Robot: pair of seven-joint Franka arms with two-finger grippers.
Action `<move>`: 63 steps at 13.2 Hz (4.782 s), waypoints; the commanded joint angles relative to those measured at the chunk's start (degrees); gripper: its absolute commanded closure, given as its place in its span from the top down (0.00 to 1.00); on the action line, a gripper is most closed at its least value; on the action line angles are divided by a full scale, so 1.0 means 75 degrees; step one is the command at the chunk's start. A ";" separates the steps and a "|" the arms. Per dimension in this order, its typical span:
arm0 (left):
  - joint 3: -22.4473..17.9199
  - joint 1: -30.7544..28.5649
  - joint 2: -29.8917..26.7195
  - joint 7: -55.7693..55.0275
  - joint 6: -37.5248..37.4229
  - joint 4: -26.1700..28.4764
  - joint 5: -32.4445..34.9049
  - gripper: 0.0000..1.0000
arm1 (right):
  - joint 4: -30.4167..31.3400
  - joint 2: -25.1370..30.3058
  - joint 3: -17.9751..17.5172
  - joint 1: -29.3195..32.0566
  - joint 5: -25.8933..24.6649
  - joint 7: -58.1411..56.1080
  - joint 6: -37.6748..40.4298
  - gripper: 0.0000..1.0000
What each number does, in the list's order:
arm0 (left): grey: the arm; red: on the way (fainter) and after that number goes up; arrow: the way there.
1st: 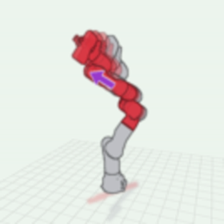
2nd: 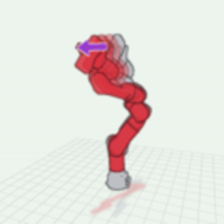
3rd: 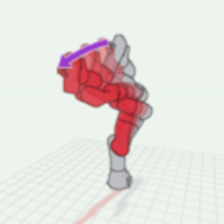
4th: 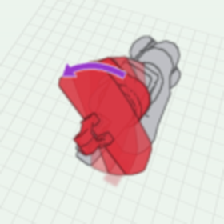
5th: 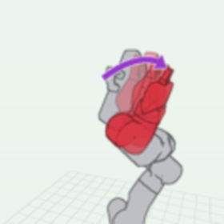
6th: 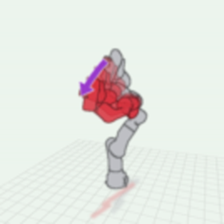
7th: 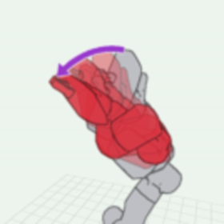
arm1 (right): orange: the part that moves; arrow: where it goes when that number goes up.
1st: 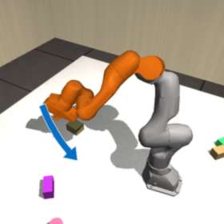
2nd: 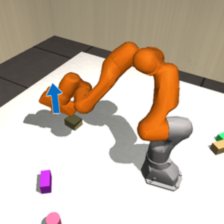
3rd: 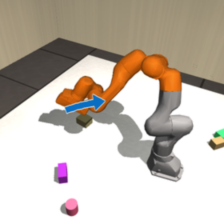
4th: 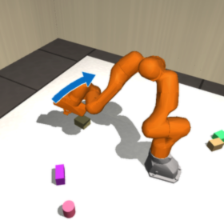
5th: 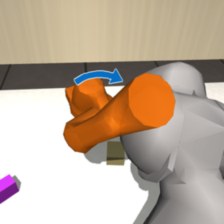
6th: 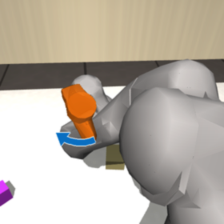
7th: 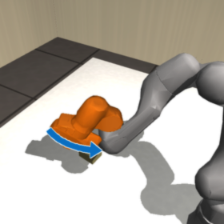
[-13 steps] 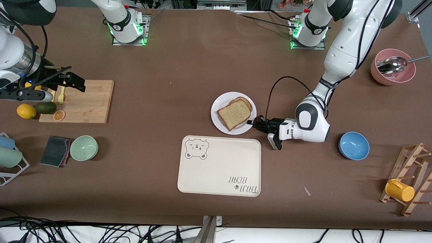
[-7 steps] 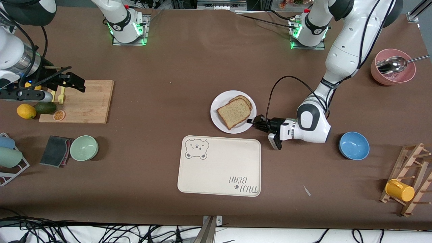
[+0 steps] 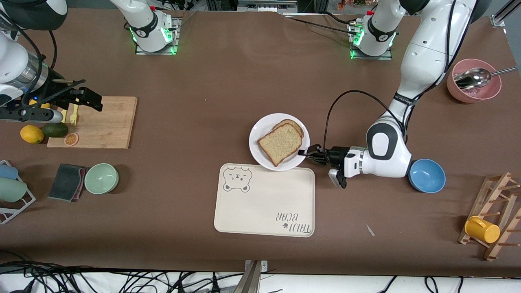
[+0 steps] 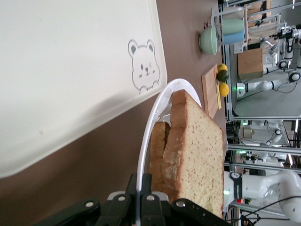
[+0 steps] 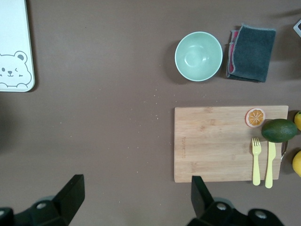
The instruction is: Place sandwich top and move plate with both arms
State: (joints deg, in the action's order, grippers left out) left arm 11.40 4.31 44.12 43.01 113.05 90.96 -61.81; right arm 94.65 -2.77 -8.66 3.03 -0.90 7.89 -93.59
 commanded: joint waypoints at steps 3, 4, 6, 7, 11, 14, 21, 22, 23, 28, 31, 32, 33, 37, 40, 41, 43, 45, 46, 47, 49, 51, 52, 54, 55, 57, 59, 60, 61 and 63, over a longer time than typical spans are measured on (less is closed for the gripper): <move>-0.0067 0.0047 0.1544 -0.0589 0.0031 -0.2316 -0.0489 0.00 | -0.0198 -0.0053 -0.0017 0.0042 -0.0044 -0.0067 0.0128 1.00; -0.0078 0.0035 0.1791 -0.0590 0.0253 -0.2610 -0.0489 0.00 | -0.0198 -0.0053 -0.0017 0.0042 -0.0044 -0.0055 0.0128 1.00; -0.0079 0.0012 0.2015 -0.0601 0.0931 -0.2882 -0.0489 0.00 | -0.0198 -0.0041 -0.0017 0.0042 -0.0068 -0.0055 0.0116 1.00; -0.0090 -0.0011 0.2039 -0.0578 0.1271 -0.2883 -0.0489 0.00 | -0.0198 -0.0041 -0.0017 0.0042 -0.0079 -0.0067 0.0128 1.00; -0.0079 -0.0035 0.2274 -0.0461 0.2060 -0.2906 -0.1014 0.00 | -0.0198 -0.0053 -0.0005 0.0042 -0.0103 -0.0079 0.0128 1.00; -0.0090 -0.0106 0.2262 -0.0437 0.2025 -0.2801 -0.1228 0.00 | -0.0198 -0.0053 -0.0005 0.0042 -0.0103 -0.0079 0.0116 1.00; -0.0090 -0.0304 0.2133 -0.0262 0.0948 -0.2484 -0.1099 0.00 | -0.0198 -0.0053 -0.0005 0.0042 -0.0103 -0.0090 0.0128 1.00; -0.0090 -0.0339 0.2145 -0.0122 0.0877 -0.2484 -0.0878 0.00 | -0.0198 -0.0053 -0.0005 0.0042 -0.0103 -0.0090 0.0128 1.00; -0.0090 -0.0398 0.2157 -0.0063 0.0876 -0.2484 -0.0760 0.00 | -0.0198 -0.0053 -0.0005 0.0042 -0.0103 -0.0090 0.0128 1.00; -0.0090 -0.0422 0.2168 0.0311 0.0829 -0.2180 -0.0759 0.00 | -0.0198 -0.0053 -0.0005 0.0054 -0.0103 -0.0090 0.0104 1.00; -0.0090 -0.0434 0.2157 0.0313 0.0829 -0.2168 -0.0759 0.00 | -0.0198 -0.0053 0.0007 0.0054 -0.0080 -0.0102 0.0104 1.00; -0.0090 -0.0434 0.2145 0.0301 0.0829 -0.2168 -0.0759 0.20 | -0.0198 -0.0053 0.0007 0.0054 -0.0068 -0.0102 0.0104 1.00; -0.0090 -0.0445 0.2145 0.0312 0.0829 -0.2168 -0.0770 0.69 | -0.0198 -0.0053 0.0007 0.0054 -0.0068 -0.0102 0.0093 1.00; -0.0102 -0.0468 0.1900 0.0231 0.0829 -0.2179 -0.0759 1.00 | -0.0198 -0.0053 0.0007 0.0054 -0.0068 -0.0090 0.0081 1.00; -0.0114 -0.0609 0.1467 -0.0095 0.0748 -0.2179 -0.0107 1.00 | -0.0198 -0.0053 0.0007 0.0054 -0.0079 -0.0090 0.0081 1.00; -0.0114 -0.0632 0.1268 -0.0515 0.0631 -0.2203 0.0431 1.00 | -0.0210 -0.0053 0.0007 0.0054 -0.0079 -0.0090 0.0081 1.00; -0.0114 -0.0621 0.0858 -0.1522 0.0455 -0.2226 0.1823 1.00 | -0.0198 -0.0053 0.0007 0.0054 -0.0068 -0.0079 0.0069 1.00; -0.0102 -0.0586 0.0413 -0.2402 0.0222 -0.2261 0.3265 1.00 | -0.0198 -0.0064 0.0007 0.0065 -0.0091 -0.0102 0.0069 1.00; -0.0102 -0.0574 0.0213 -0.2650 0.0023 -0.2261 0.3899 1.00 | -0.0198 -0.0065 0.0030 0.0065 -0.0103 -0.0102 0.0069 1.00; -0.0090 -0.0574 -0.0021 -0.2826 -0.0153 -0.2261 0.4520 1.00 | -0.0198 -0.0053 0.0030 0.0065 -0.0091 -0.0091 0.0069 1.00; -0.0113 -0.0563 -0.0408 -0.3108 -0.0703 -0.2238 0.5447 1.00 | -0.0198 -0.0065 0.0019 0.0065 -0.0103 -0.0090 0.0069 1.00; -0.0044 -0.0527 -0.0935 -0.3727 -0.1242 -0.2273 0.6898 1.00 | -0.0198 -0.0065 0.0030 0.0065 -0.0091 -0.0090 0.0069 1.00; -0.0009 -0.0492 -0.1123 -0.4078 -0.1546 -0.2285 0.7276 1.00 | -0.0198 -0.0065 0.0019 0.0065 -0.0091 -0.0090 0.0069 1.00; 0.0003 -0.0282 -0.1661 -0.4980 -0.2063 -0.2285 0.8085 1.00 | -0.0198 -0.0065 0.0030 0.0065 -0.0091 -0.0090 0.0069 1.00; 0.0015 -0.0270 -0.2000 -0.5588 -0.2216 -0.2273 0.8251 1.00 | -0.0198 -0.0065 0.0030 0.0065 -0.0091 -0.0090 0.0057 1.00; -0.0124 -0.0258 -0.2726 -0.6027 -0.2475 -0.2192 0.8265 1.00 | -0.0198 -0.0076 0.0030 0.0065 -0.0091 -0.0090 0.0057 1.00; -0.0661 -0.0106 -0.3616 -0.6062 -0.2487 -0.1679 0.8253 1.00 | -0.0198 -0.0076 0.0053 0.0065 -0.0091 -0.0090 0.0057 1.00; -0.0908 -0.0013 -0.4201 -0.6074 -0.2429 -0.1037 0.8206 1.00 | -0.0198 -0.0076 0.0065 0.0065 -0.0103 -0.0090 0.0057 1.00; -0.1050 -0.0012 -0.4752 -0.6074 -0.2370 -0.0428 0.8148 1.00 | -0.0198 -0.0076 0.0065 0.0077 -0.0103 -0.0090 0.0057 1.00; -0.1343 -0.0012 -0.5527 -0.6039 -0.2335 0.0500 0.8171 1.00 | -0.0198 -0.0076 0.0065 0.0065 -0.0091 -0.0090 0.0057 1.00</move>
State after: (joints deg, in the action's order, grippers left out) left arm 3.24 3.35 10.49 -1.69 93.54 83.99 -1.72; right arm 94.30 -2.99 -8.08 3.37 -0.91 7.89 -93.61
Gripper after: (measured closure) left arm 0.000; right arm 0.000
